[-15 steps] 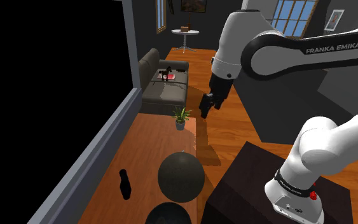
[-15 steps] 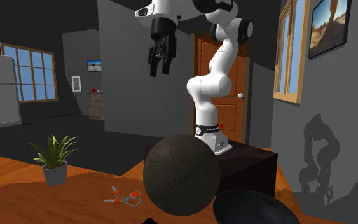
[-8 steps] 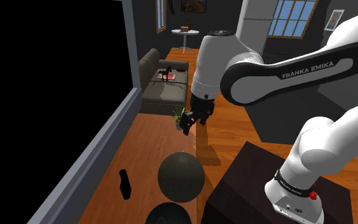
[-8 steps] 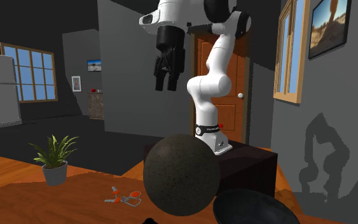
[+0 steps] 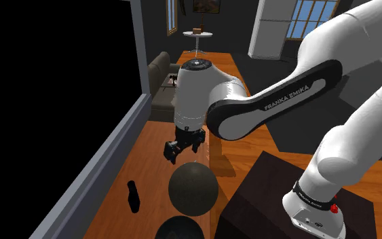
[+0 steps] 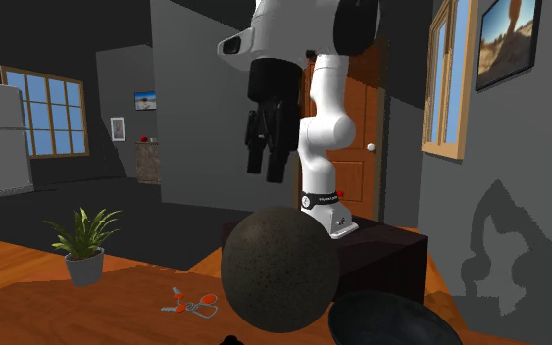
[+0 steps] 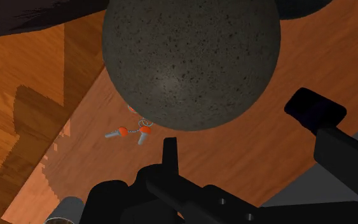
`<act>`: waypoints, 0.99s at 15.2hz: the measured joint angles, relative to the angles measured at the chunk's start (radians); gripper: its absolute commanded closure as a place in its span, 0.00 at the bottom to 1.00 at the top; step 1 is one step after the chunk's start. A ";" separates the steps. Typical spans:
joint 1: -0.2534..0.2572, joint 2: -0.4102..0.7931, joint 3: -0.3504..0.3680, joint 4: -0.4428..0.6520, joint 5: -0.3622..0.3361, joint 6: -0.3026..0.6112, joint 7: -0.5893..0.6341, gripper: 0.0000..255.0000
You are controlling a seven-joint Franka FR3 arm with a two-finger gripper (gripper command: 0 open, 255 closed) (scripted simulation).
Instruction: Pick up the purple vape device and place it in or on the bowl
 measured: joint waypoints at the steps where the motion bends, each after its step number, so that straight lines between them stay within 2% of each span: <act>1: -0.010 0.047 0.023 0.019 -0.038 0.015 0.049 0.00; 3: -0.022 0.159 0.063 0.082 -0.137 0.028 0.162 0.00; 6: 0.003 0.311 0.081 0.173 -0.282 0.020 0.320 0.00; 10: 0.106 0.526 0.038 0.331 -0.462 -0.014 0.506 0.00; 15: 0.249 0.747 -0.040 0.551 -0.582 -0.076 0.636 0.00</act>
